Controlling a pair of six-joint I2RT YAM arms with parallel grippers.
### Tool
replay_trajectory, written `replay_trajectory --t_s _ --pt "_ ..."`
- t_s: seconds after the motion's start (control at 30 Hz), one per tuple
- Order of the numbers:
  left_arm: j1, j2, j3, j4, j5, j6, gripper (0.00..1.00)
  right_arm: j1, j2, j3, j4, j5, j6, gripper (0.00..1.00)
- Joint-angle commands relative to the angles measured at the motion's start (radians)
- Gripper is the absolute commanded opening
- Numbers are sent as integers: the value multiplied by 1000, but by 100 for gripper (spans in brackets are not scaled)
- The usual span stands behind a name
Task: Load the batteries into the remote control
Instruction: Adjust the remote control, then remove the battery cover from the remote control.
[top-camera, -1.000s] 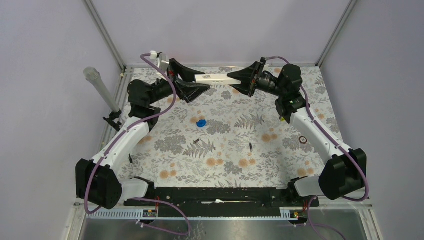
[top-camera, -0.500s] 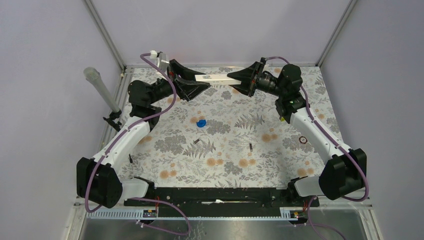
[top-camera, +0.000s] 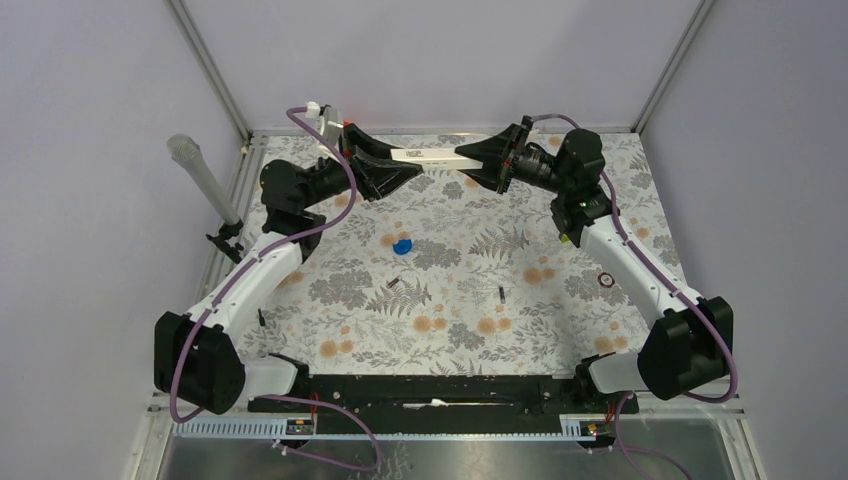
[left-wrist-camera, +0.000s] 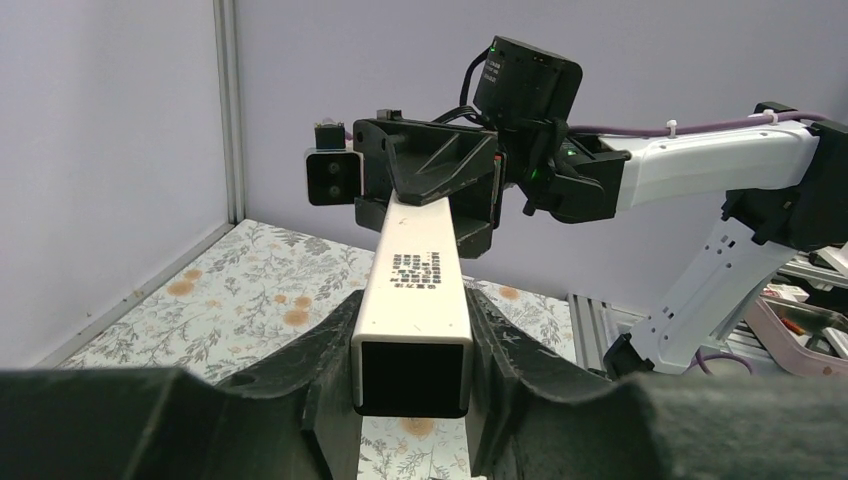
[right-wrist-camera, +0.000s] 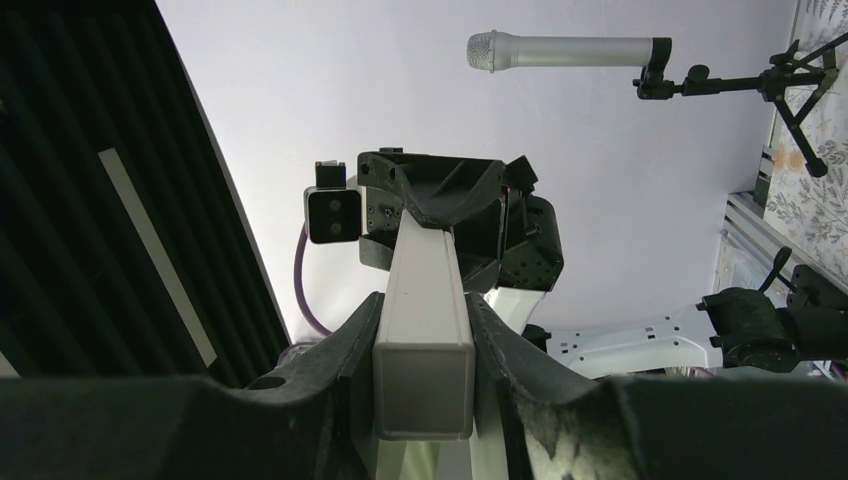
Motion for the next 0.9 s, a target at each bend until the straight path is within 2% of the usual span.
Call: replay_trajectory --t_s 0.0,0.03,0.07,0.1,0.13,0.23,0.27,0.33,0.43,0.53,0.67,0.77,0.87 --pt "-2 7 38 53 10 19 17 -1 -10 0 51 -11 -5 0" --pt "-2 8 38 54 11 19 5 -1 -10 -2 51 -12 -7 0" --pt "-2 7 38 56 10 18 0 -2 -10 -5 53 -13 -9 3" --pt "-1 7 38 59 10 18 0 -2 -10 -10 57 -15 -14 11" --pt "0 7 38 62 15 17 0 -2 -11 -18 67 -16 -20 21" --pt "11 7 43 70 51 9 0 -6 -18 -63 170 -8 -64 64" --pt "18 7 48 73 69 2 0 -10 -18 -71 188 -14 -94 74" --pt "30 9 57 80 115 -21 0 -14 -11 -65 192 -35 -174 83" --pt "33 12 64 87 187 -53 0 -13 19 -29 190 -96 -251 85" --pt "33 17 61 108 219 -80 0 -12 46 -9 252 -158 -244 80" --pt "33 22 58 135 211 -89 0 13 60 23 220 -210 -281 75" --pt "34 36 70 165 216 -112 0 18 63 23 188 -222 -304 68" --pt "38 46 76 193 217 -131 0 18 66 10 199 -234 -289 57"
